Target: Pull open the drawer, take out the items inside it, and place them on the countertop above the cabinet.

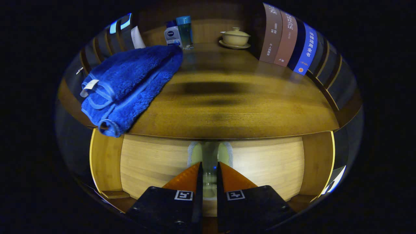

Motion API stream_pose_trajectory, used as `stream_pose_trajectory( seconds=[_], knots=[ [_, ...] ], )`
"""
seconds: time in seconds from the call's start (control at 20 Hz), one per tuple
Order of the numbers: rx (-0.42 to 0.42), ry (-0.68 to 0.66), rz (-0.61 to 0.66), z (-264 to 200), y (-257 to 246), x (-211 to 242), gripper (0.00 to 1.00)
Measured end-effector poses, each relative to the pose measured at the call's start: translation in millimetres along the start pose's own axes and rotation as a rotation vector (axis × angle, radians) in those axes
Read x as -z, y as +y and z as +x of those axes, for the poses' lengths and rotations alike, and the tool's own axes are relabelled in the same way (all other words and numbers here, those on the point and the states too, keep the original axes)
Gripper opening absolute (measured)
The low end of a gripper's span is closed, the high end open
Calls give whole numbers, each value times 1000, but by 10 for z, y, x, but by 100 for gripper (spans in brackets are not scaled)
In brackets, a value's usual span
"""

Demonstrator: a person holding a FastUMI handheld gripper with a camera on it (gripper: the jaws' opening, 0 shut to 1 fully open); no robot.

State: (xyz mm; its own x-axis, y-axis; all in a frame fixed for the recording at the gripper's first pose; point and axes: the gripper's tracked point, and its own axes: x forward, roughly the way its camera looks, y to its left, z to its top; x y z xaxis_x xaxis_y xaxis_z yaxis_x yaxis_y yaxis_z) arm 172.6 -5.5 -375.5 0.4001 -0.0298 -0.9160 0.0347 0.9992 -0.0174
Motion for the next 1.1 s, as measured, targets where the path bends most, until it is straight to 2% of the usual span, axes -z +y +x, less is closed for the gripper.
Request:
stream_pose_trajectory(
  seconds=[0.3, 0.6, 0.9, 1.1],
  knots=[
    [-26, -114, 26, -572, -21, -2, 22],
    [-43, -297, 52, -1107, -31, -521, 22],
    [-45, -343, 58, -1020, -5, -1242, 23],
    [-32, -299, 52, -684, -32, -1641, 22]
  ],
)
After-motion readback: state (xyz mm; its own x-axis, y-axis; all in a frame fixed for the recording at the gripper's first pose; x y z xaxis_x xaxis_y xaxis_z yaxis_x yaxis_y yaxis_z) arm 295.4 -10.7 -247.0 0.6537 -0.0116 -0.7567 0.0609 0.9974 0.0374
